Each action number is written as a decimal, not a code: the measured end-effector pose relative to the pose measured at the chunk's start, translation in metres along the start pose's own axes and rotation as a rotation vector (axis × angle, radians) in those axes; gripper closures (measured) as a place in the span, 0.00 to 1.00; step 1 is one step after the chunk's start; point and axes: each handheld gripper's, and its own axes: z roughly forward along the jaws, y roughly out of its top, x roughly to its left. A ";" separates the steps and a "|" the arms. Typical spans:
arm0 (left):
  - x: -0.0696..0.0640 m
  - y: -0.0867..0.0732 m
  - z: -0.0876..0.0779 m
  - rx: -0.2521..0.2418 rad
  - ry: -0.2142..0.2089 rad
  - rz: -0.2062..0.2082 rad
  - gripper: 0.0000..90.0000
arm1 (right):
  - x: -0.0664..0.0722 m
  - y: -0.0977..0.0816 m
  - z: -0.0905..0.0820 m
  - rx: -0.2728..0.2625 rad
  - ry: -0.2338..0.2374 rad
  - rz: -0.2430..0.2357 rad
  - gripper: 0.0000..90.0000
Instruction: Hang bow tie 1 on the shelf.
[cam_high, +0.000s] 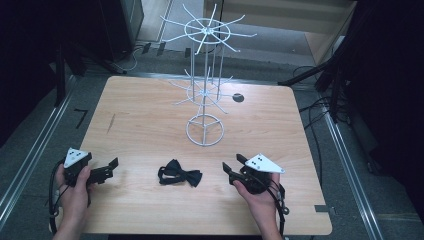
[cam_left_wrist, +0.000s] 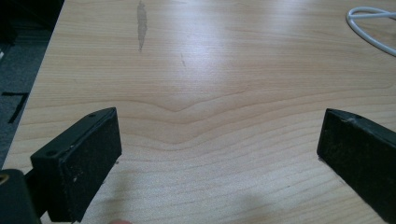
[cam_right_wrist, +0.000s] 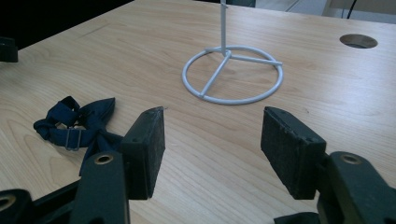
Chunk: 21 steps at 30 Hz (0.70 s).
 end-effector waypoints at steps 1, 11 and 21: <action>0.000 0.000 0.000 0.000 0.000 0.000 0.00 | 0.001 0.000 0.002 -0.001 0.002 -0.006 0.45; 0.000 0.000 0.000 0.002 -0.001 -0.001 0.00 | 0.010 0.003 0.013 0.012 0.030 -0.009 0.46; 0.001 0.000 0.000 0.000 -0.004 -0.004 0.00 | 0.021 0.006 0.024 0.020 0.060 -0.018 0.46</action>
